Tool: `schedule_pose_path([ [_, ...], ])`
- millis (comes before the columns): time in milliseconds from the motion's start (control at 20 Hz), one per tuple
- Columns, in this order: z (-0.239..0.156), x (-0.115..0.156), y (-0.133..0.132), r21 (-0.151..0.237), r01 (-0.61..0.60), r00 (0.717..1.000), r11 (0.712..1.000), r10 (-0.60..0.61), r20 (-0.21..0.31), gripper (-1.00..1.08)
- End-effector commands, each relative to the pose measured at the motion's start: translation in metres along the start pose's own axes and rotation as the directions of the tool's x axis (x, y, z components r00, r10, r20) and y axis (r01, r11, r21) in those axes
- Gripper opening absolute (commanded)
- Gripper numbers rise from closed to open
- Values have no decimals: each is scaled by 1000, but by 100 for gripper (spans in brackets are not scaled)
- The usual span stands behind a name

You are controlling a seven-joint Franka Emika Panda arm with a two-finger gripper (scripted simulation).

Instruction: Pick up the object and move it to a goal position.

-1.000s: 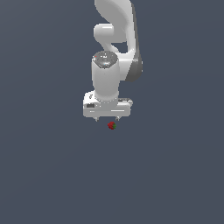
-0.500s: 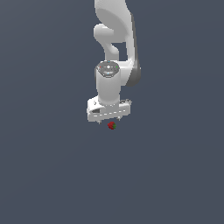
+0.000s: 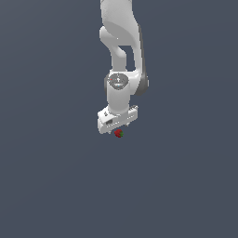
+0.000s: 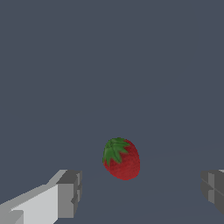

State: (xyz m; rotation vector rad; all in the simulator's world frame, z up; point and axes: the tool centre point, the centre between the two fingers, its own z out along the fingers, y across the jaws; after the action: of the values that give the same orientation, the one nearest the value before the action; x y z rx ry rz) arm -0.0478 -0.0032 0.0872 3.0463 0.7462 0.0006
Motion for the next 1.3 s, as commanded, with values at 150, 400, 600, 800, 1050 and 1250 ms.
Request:
schedule_pose_path([
  [150,11,-5,-7,4,73,997,997,-73,-1,100],
  [400,14,-7,-9,5,93,996,996,-93,-1,100],
  [600,17,-7,-9,5,88,996,996,-88,-1,100],
  [800,30,-7,-9,5,90,996,996,-90,-1,100],
  [1050,54,-8,-10,5,92,996,996,-92,-1,100],
  [1250,63,-7,-10,5,93,996,996,-93,-1,100],
])
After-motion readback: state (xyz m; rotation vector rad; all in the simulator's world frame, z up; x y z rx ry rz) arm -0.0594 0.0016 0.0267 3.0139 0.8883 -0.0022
